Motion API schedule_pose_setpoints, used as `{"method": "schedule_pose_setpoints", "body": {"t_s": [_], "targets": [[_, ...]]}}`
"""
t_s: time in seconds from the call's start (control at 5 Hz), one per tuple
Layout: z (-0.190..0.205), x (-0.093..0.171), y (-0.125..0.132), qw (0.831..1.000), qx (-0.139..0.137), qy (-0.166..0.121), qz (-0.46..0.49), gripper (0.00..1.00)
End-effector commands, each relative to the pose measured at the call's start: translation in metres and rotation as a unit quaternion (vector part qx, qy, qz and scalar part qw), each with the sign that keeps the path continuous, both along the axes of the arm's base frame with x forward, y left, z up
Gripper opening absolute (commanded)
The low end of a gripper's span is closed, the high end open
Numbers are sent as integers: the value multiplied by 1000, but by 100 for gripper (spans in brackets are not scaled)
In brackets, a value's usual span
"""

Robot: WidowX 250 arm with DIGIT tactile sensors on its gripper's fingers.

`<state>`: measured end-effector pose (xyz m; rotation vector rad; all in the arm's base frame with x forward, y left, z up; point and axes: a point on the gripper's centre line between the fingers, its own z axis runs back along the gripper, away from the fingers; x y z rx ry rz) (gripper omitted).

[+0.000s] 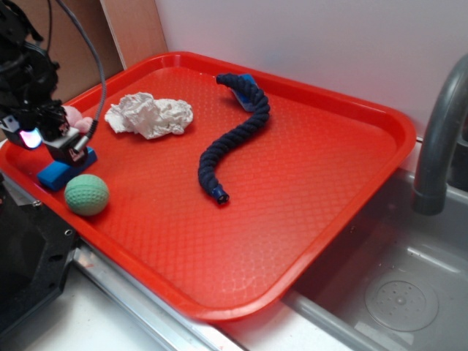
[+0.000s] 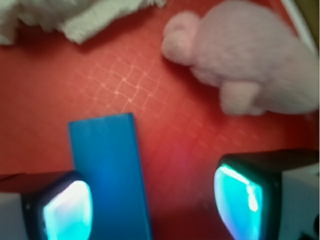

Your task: Grab the blue block.

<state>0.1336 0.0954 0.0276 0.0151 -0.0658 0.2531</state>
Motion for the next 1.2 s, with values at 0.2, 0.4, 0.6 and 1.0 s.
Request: {"method": "schedule_pose_setpoints", "body": {"t_s": [0.2,0.4,0.6,1.0], "targets": [[19,9,-25,999,41,0,-29,0],[61,12,-38,998,44,-20,-39,0],[106,18,-60,997,37,-35,-65,0],[95,15,-46,996,47,-41,-68,100]]}}
